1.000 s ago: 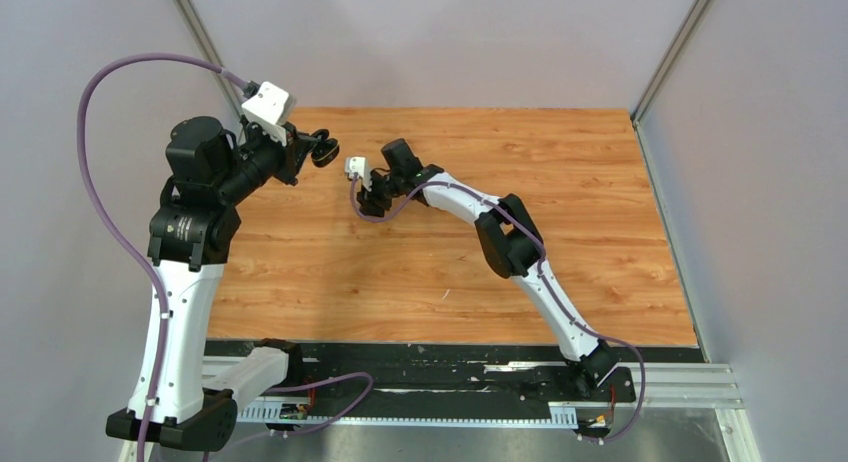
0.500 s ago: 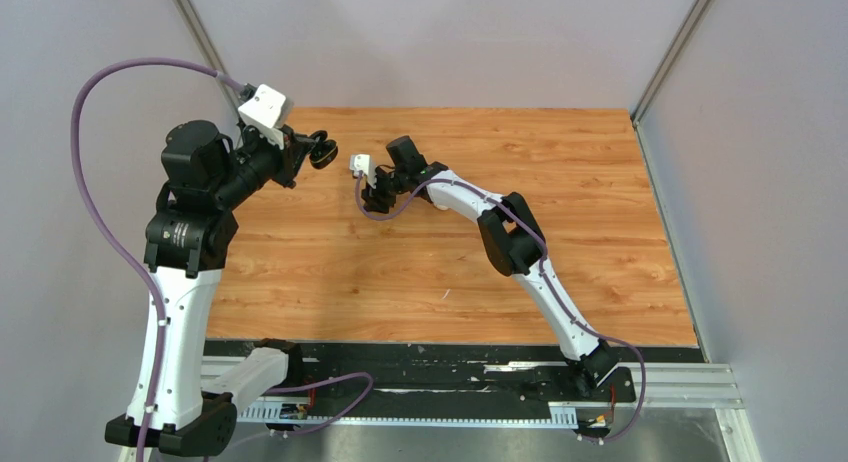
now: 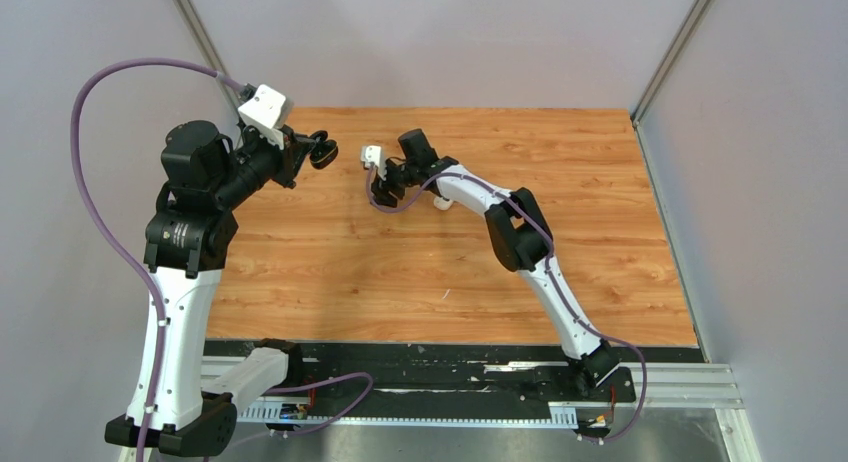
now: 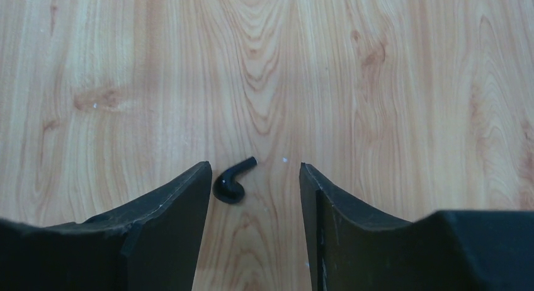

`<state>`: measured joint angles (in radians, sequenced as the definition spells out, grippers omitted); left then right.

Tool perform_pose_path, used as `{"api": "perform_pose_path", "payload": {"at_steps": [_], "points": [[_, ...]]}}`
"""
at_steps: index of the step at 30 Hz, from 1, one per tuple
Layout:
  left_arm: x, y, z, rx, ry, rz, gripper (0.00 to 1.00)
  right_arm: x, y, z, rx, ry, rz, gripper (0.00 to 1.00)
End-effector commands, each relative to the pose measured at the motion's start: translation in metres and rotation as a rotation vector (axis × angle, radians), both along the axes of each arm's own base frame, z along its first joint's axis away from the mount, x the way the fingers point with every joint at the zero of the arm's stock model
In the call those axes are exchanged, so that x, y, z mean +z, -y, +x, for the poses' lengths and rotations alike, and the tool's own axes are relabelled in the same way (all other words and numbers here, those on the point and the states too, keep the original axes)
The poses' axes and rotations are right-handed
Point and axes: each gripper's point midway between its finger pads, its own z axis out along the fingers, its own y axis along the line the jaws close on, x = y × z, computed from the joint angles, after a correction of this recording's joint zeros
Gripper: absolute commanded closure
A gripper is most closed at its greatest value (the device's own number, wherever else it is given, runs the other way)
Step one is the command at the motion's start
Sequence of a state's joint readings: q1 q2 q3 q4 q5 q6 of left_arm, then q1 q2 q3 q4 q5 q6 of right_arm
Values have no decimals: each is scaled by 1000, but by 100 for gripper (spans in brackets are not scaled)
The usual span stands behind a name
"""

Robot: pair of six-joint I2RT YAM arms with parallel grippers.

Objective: Insert the wireless bluetooth earbuds into the charging case
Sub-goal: Move the earbud to the center of the board, then pick up the earbud from the center of the board.

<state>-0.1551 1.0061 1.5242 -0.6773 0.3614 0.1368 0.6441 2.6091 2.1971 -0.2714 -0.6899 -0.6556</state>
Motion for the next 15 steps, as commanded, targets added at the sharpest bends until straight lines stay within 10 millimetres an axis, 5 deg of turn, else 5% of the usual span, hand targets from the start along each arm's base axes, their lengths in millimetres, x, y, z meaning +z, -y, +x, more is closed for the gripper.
{"api": "perform_pose_path", "payload": {"at_steps": [1, 15], "points": [[13, 1, -3, -13, 46, -11, 100, 38, 0, 7, 18, 76, 53, 45], [10, 2, -1, -16, 38, -7, 100, 16, 12, -21, 104, 20, 15, 52]]}}
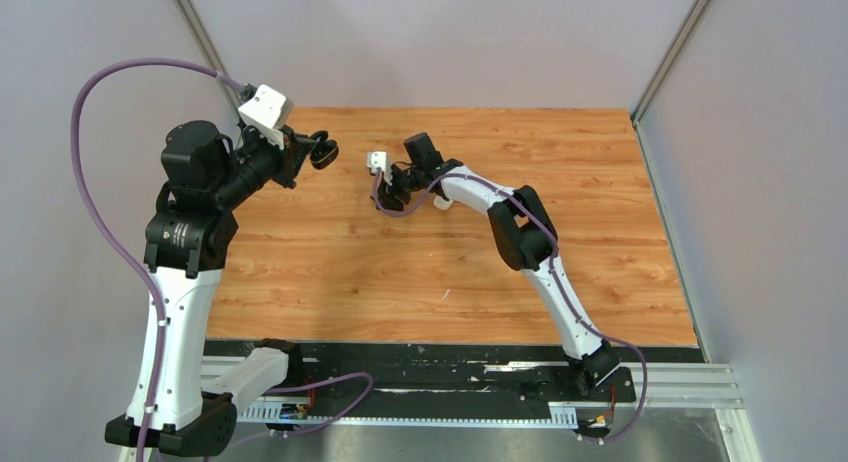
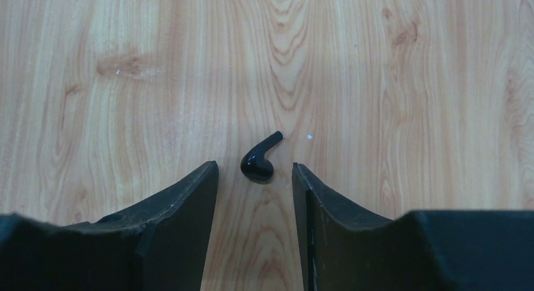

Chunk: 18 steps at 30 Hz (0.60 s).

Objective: Insert the wireless bluetooth earbuds into the charging case
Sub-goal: Pick up the earbud from the center of the board.

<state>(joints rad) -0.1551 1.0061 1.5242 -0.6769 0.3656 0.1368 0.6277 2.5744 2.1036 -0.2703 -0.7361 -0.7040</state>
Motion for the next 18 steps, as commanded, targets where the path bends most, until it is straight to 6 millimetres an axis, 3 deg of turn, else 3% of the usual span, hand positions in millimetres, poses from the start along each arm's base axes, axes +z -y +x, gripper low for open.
{"api": "perform_pose_path", "payload": {"at_steps": [1, 18], "points": [[10, 1, -1, -12, 39, -8, 100, 27, -1, -11, 62, 36, 29, 53], [8, 1, -2, -8, 34, -12, 100, 5, -7, -2, 97, 21, -32, 56]]}}
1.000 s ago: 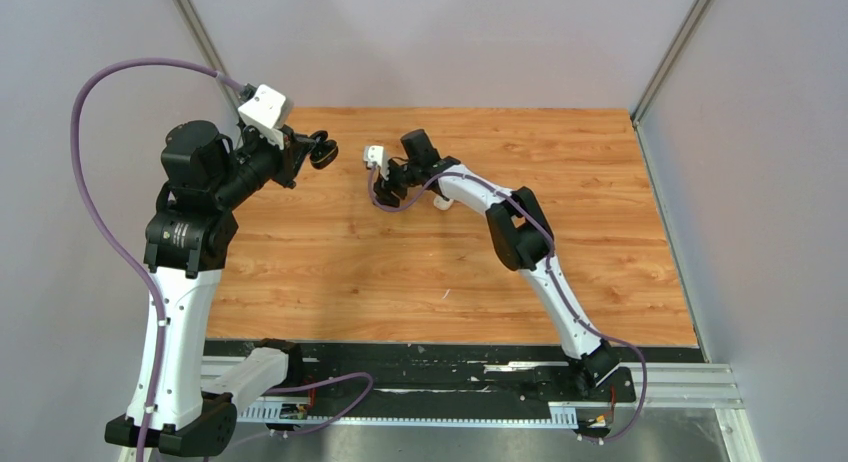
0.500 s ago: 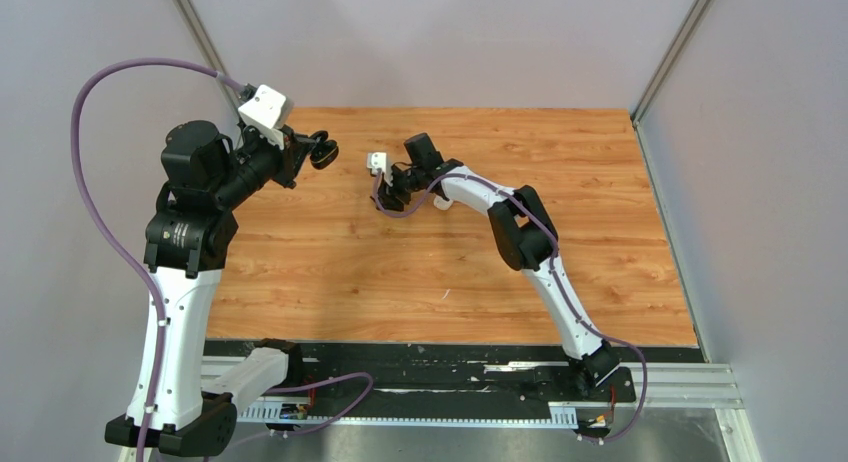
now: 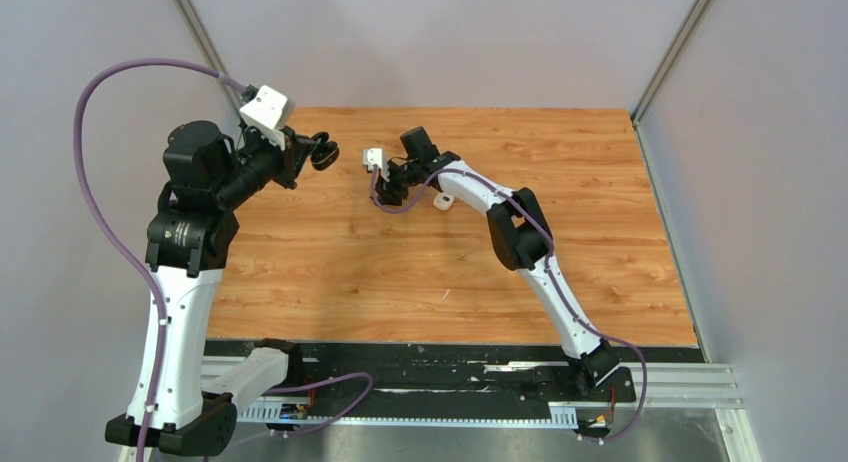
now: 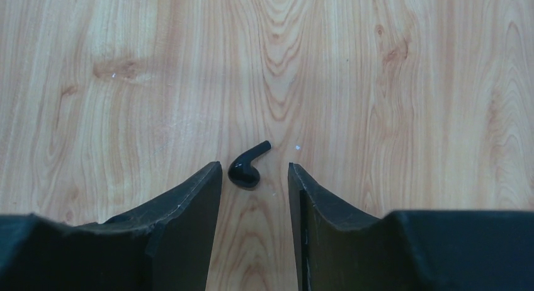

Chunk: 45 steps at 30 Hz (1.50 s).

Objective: Insert the wireless bluetooth earbuds into the charging case
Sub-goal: Pick up the earbud from the center of the board.

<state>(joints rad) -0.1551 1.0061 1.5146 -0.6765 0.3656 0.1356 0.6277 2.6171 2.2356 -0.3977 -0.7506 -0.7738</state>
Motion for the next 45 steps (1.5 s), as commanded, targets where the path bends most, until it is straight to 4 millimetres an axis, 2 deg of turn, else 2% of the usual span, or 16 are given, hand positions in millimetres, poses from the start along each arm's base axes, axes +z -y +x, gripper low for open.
{"api": "perform_pose_path", "payload": {"at_steps": [1, 4, 7, 13, 19, 22, 25, 29, 31, 35, 36, 39, 42, 45], "points": [[13, 0, -3, -7, 46, -13, 100, -3, -5, -6, 56, -2, -19, 56], [14, -1, -4, -3, 54, -11, 100, -8, -4, -9, 75, 4, -44, 56], [18, -2, -7, -1, 74, -8, 100, -20, -6, -21, 128, 22, -91, 60], [20, -5, -13, 7, 105, 0, 100, -39, -8, -31, 179, 67, -160, 73], [25, -8, -22, 14, 124, 13, 100, -41, -8, -33, 177, 69, -170, 77], [24, -11, -26, 19, 133, 31, 100, -29, -6, -38, 167, 39, -158, 83], [17, -11, -25, 21, 126, 40, 100, 9, -6, -47, 118, -27, -114, 88], [7, -7, -11, 4, 138, 42, 100, 85, 7, -76, 56, -227, -4, 96], [0, -2, 1, -16, 142, 48, 100, 126, 20, -93, 19, -360, 51, 98], [-19, 14, 24, -109, 153, 80, 100, 185, 58, -128, -20, -655, 126, 100], [-29, 17, 29, -127, 141, 88, 100, 205, 70, -134, -34, -726, 148, 100], [-48, 33, 42, -218, 154, 97, 100, 238, 97, -150, -32, -870, 174, 100], [-80, 45, 55, -284, 124, 119, 100, 264, 118, -167, -31, -943, 180, 100], [-101, 68, 53, -431, 129, 158, 100, 290, 134, -182, -21, -993, 200, 100]]}}
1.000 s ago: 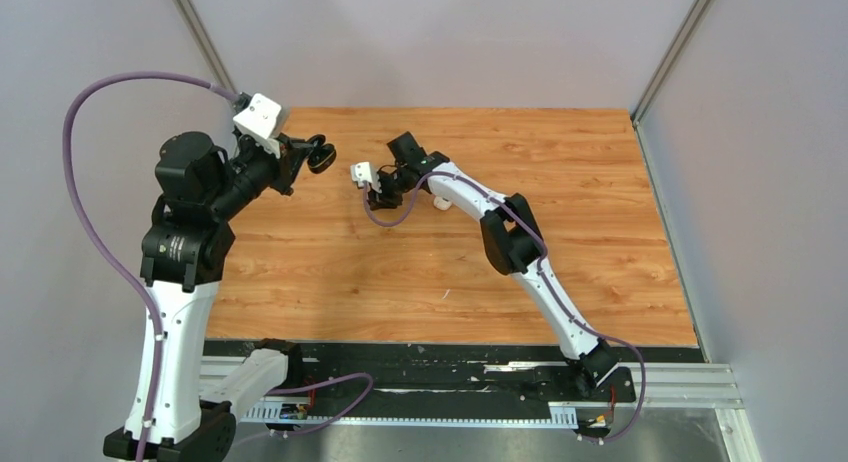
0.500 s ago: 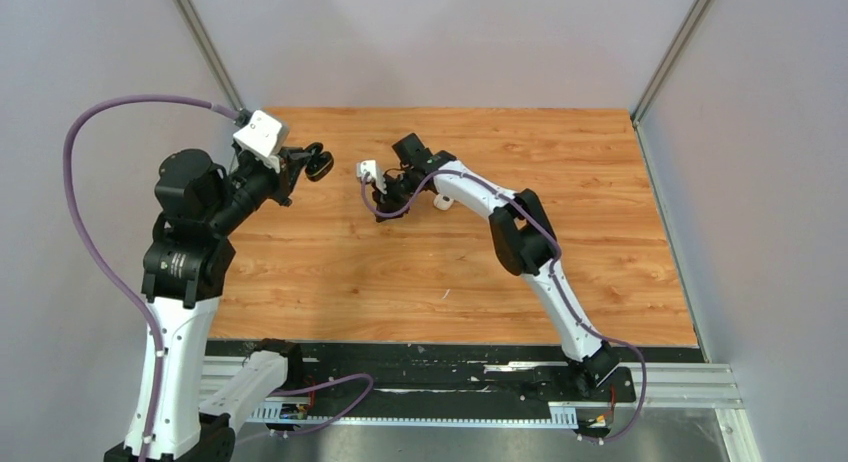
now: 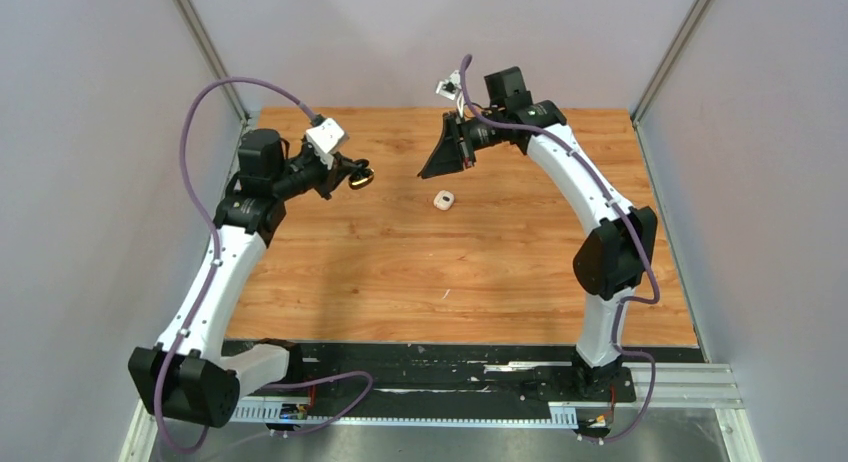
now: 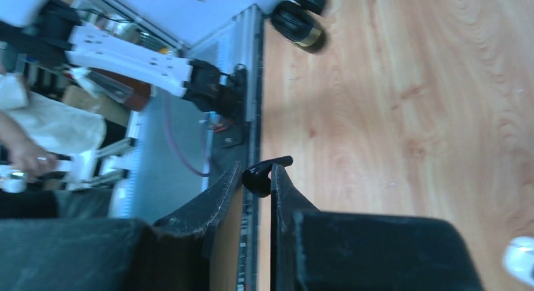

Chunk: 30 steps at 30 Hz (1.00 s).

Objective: Insert the wireless bluetooth earbuds into the charging case
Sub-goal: Pick up the earbud from the center of the board, then place the earbud in the charging case.

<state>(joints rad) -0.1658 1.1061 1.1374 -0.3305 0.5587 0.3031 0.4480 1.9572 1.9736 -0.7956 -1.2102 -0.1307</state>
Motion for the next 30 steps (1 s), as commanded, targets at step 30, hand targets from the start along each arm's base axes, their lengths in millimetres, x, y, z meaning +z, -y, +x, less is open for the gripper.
{"api": "perform_pose_path", "payload": {"at_steps": [30], "points": [[19, 86, -4, -133, 88, -148, 100, 46, -14, -32, -118, -138, -133, 100]]}}
